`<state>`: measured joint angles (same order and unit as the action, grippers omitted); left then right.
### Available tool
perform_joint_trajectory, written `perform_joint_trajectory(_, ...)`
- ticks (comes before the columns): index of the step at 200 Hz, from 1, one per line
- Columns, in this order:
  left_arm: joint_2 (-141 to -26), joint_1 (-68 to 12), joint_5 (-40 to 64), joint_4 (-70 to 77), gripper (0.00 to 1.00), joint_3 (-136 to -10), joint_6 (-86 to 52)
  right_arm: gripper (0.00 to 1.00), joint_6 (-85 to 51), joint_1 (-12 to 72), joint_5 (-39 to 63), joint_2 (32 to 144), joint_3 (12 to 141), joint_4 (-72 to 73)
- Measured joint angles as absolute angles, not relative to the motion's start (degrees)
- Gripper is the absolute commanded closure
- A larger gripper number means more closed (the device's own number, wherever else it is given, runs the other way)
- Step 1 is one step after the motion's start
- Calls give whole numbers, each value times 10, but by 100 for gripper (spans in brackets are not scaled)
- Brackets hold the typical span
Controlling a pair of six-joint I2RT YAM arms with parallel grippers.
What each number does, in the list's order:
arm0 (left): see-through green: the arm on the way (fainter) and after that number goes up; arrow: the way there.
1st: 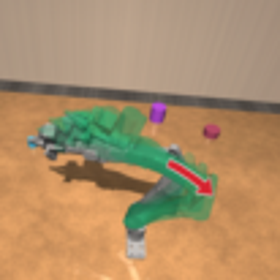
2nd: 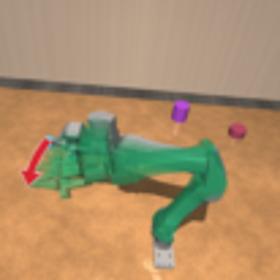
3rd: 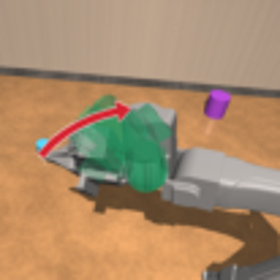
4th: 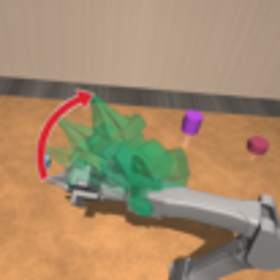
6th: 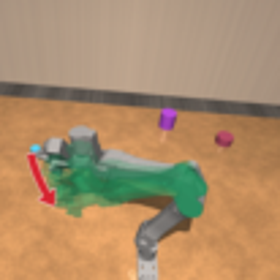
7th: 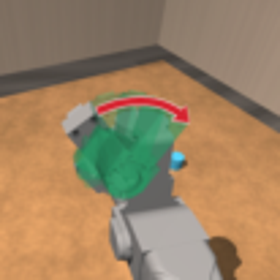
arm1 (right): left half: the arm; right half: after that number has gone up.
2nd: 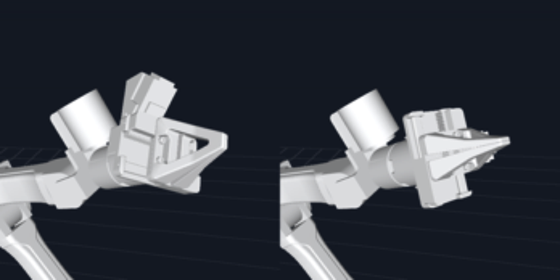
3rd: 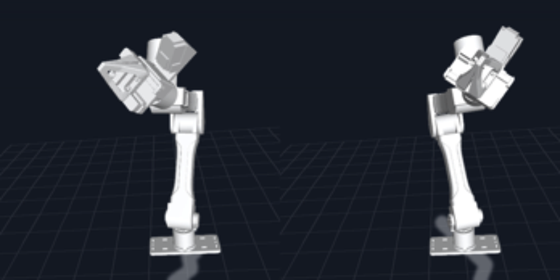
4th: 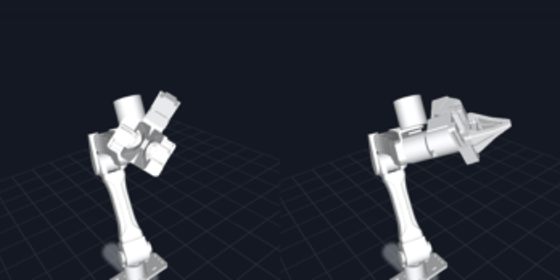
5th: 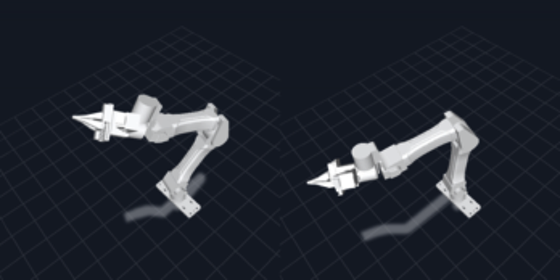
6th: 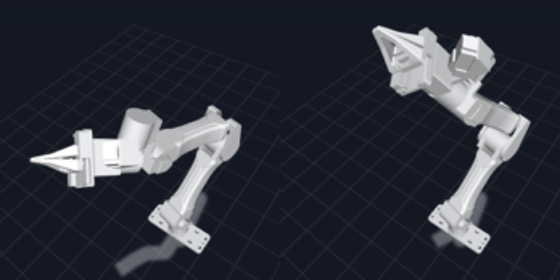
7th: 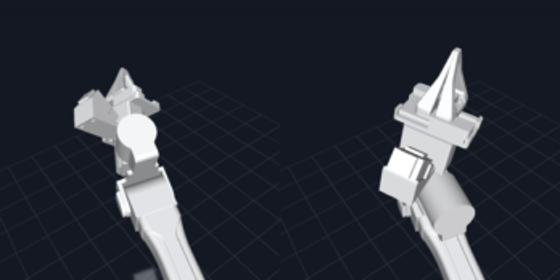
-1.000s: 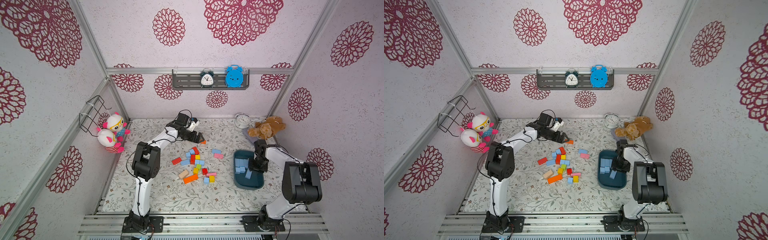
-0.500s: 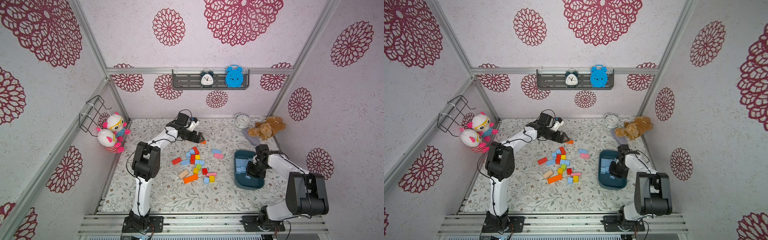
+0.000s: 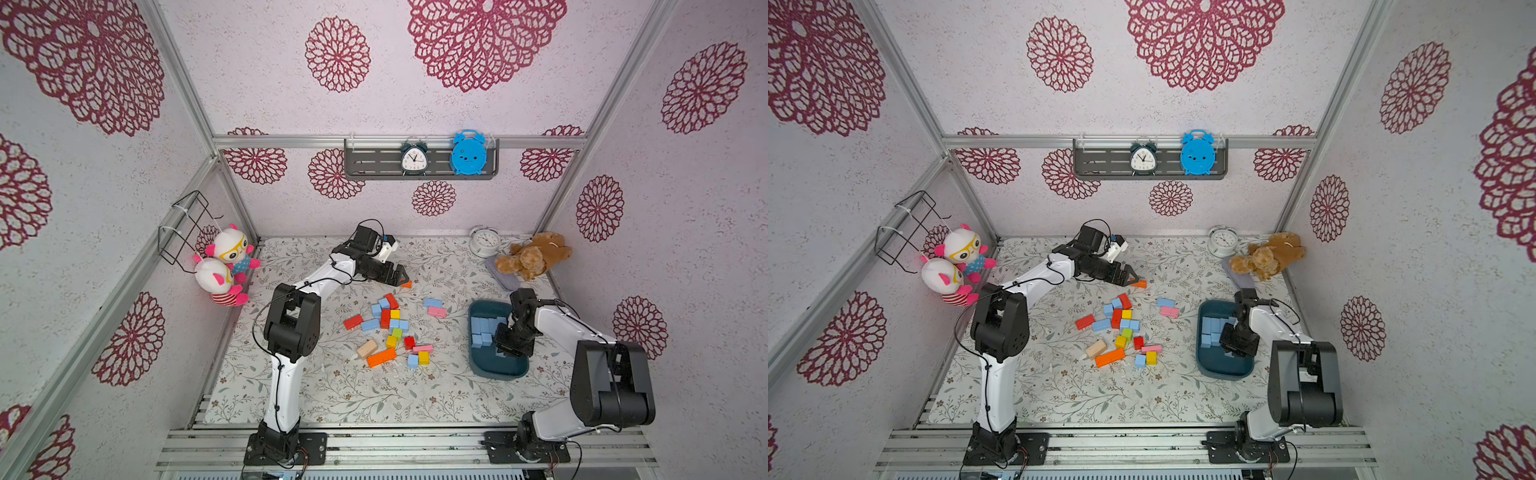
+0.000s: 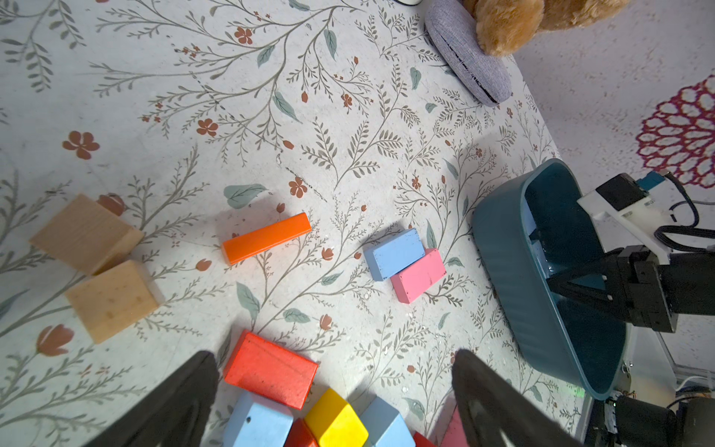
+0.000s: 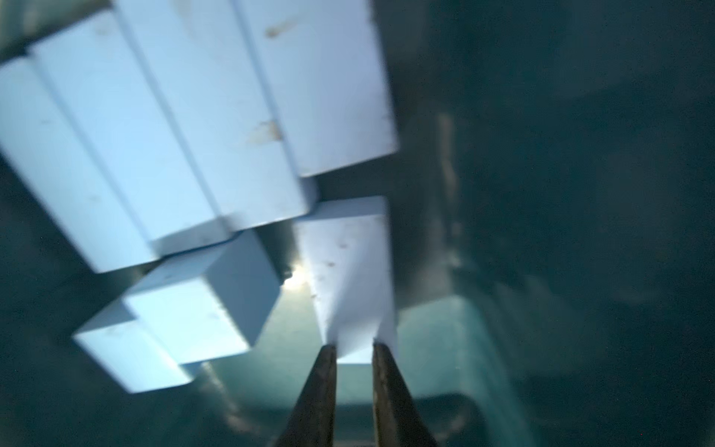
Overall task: Pick out the blue building blocks
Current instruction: Place the building block in the storage box, then pick up the building block from the center of the board.
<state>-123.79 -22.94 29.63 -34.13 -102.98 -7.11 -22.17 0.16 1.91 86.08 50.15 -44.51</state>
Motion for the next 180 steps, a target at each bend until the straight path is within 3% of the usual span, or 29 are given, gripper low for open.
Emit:
perform_joint_trajectory(59, -1226, -225, 294, -344, 2, -996, -71, 59, -223, 19, -27, 844, 565, -495)
perform_joint_trajectory(111, -1147, -170, 295, -356, 2, -907, -90, 48, -177, 129, -34, 834, 664, -492)
perform_joint_trajectory(180, -989, 3, 344, -289, 3, -711, -147, 41, -20, 240, -49, 1032, 857, -476)
